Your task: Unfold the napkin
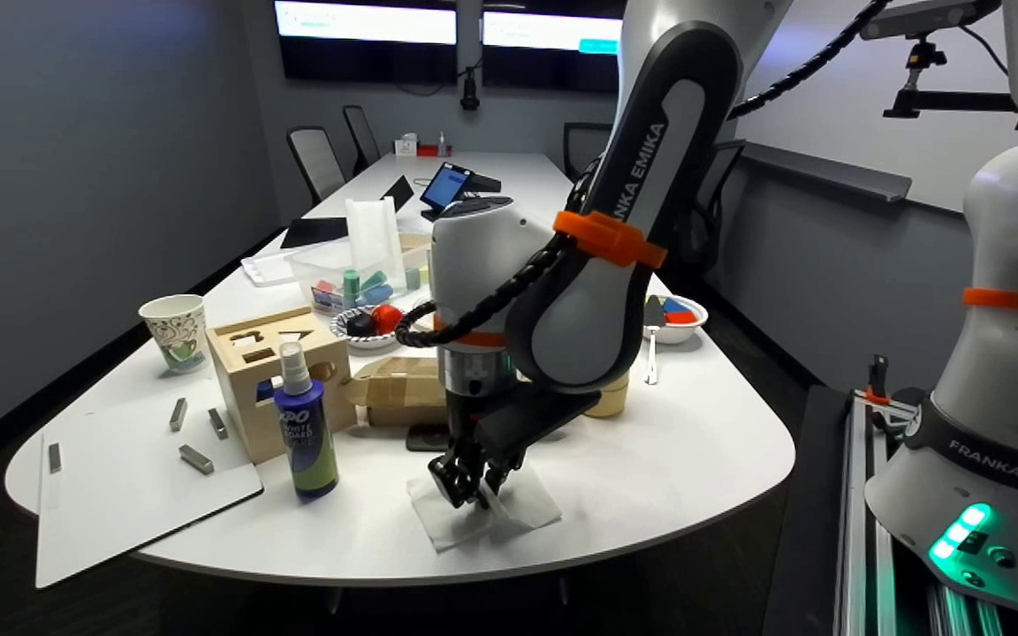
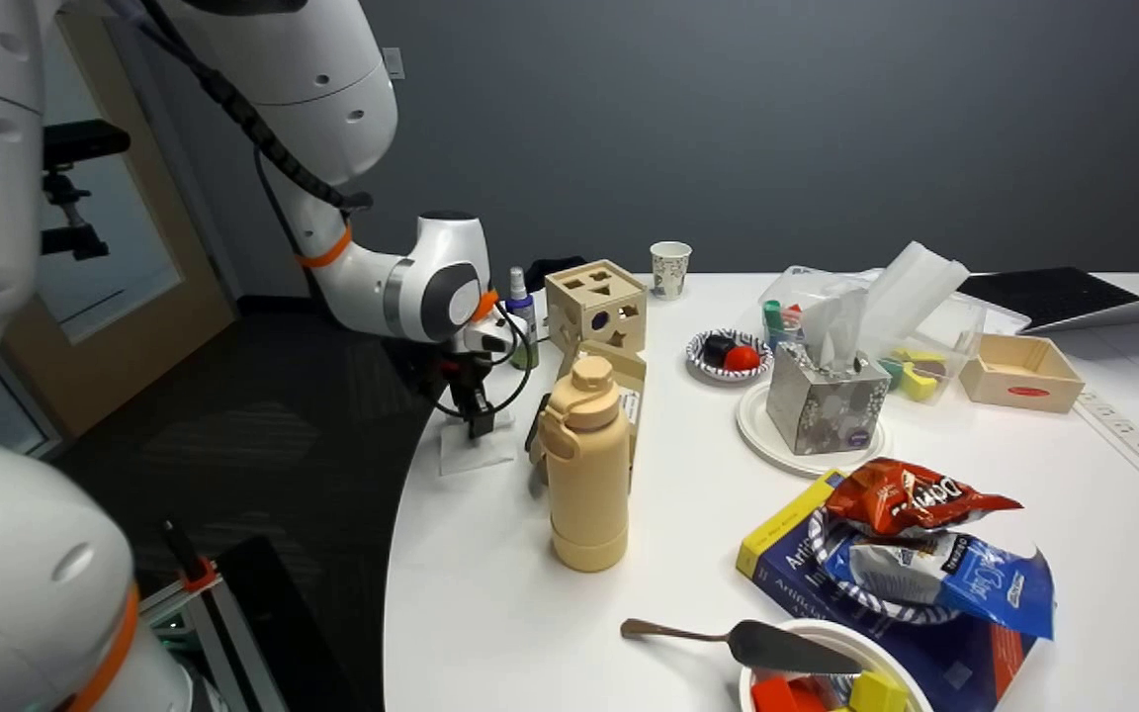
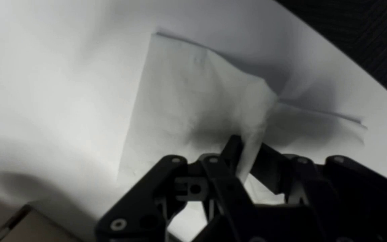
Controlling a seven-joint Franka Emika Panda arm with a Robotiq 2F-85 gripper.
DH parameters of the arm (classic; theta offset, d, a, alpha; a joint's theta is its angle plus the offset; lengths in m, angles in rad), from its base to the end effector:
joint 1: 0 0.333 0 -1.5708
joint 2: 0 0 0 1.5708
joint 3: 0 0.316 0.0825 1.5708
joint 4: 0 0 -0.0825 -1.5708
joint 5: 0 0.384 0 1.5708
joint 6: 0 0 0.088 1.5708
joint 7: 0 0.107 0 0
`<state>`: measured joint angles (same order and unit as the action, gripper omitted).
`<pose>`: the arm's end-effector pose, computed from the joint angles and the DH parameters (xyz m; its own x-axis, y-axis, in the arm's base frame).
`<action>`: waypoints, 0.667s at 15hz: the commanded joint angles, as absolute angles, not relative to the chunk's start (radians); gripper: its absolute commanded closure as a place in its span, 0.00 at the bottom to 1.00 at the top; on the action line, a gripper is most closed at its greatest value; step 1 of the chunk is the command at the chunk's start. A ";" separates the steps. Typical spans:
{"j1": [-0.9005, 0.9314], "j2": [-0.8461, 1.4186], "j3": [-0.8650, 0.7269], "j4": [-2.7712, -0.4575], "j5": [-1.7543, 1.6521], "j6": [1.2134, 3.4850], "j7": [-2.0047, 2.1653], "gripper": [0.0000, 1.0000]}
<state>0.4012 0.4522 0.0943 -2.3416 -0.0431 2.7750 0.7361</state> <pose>0.4437 0.2455 0.1408 0.9778 -0.2076 -0.0293 -0.2079 -0.9781 -0.0090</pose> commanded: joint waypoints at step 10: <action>0.433 0.493 0.072 -2.306 -0.071 2.809 0.611 0.97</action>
<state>0.4506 0.4528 0.0346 -2.3388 -0.0721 2.7828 0.6963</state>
